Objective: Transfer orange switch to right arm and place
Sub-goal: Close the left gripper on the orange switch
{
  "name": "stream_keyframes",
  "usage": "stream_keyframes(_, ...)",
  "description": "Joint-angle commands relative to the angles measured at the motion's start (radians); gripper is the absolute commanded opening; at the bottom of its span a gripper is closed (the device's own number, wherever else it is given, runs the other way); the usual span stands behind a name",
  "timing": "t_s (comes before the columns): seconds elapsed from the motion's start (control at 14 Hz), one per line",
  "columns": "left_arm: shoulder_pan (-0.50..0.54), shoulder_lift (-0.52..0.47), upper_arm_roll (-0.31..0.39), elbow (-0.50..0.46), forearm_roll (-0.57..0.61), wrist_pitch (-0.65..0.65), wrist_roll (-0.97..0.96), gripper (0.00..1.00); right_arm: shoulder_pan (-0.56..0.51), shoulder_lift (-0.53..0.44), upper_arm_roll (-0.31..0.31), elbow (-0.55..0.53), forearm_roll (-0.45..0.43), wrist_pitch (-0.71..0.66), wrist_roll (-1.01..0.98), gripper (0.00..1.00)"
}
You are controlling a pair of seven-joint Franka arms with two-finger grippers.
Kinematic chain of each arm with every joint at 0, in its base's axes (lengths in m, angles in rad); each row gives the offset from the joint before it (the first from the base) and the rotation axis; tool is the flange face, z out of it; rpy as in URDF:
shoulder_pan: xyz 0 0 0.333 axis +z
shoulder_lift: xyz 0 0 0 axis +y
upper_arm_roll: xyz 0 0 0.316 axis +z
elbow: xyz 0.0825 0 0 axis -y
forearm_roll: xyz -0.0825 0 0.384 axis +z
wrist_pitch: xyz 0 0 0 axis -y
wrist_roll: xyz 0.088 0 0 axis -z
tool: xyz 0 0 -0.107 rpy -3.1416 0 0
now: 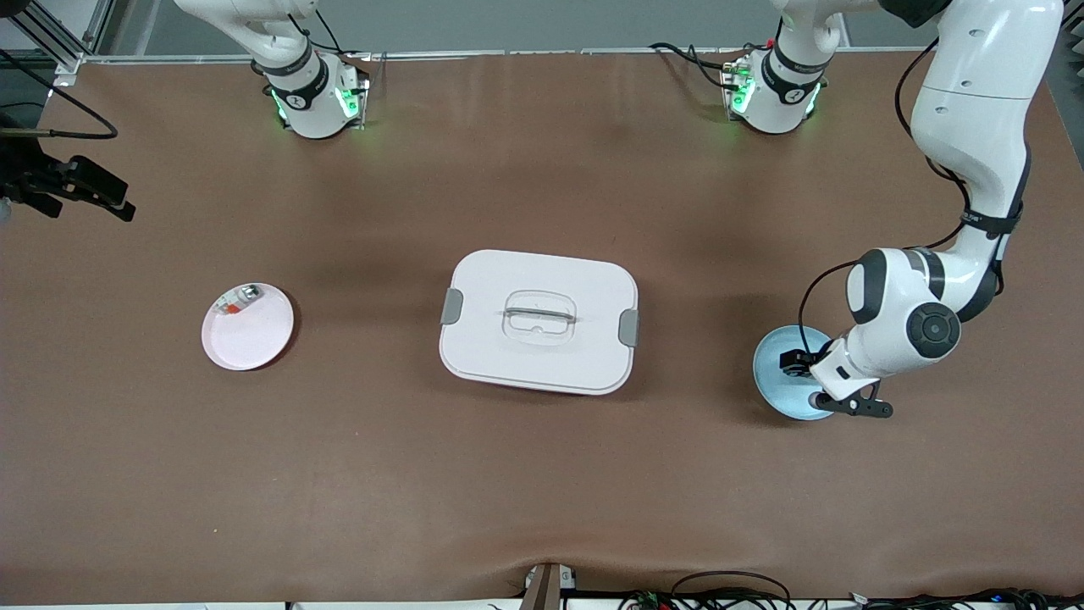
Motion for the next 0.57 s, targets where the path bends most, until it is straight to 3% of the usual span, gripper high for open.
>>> stream_keyframes(0.0, -0.002, -0.005, 0.0, -0.031, 0.015, 0.025, 0.011, 0.92, -0.014, -0.002, 0.008, 0.008, 0.011, -0.011, -0.007, 1.0)
stream_keyframes(0.21, 0.0, -0.005, 0.002, -0.042, 0.018, 0.025, 0.013, 0.82, -0.014, -0.002, 0.008, 0.008, 0.011, -0.011, -0.007, 1.0)
stream_keyframes(0.5, 0.0, -0.005, 0.002, -0.031, 0.023, 0.027, 0.013, 0.79, -0.012, -0.002, 0.008, 0.008, 0.011, -0.011, -0.007, 1.0)
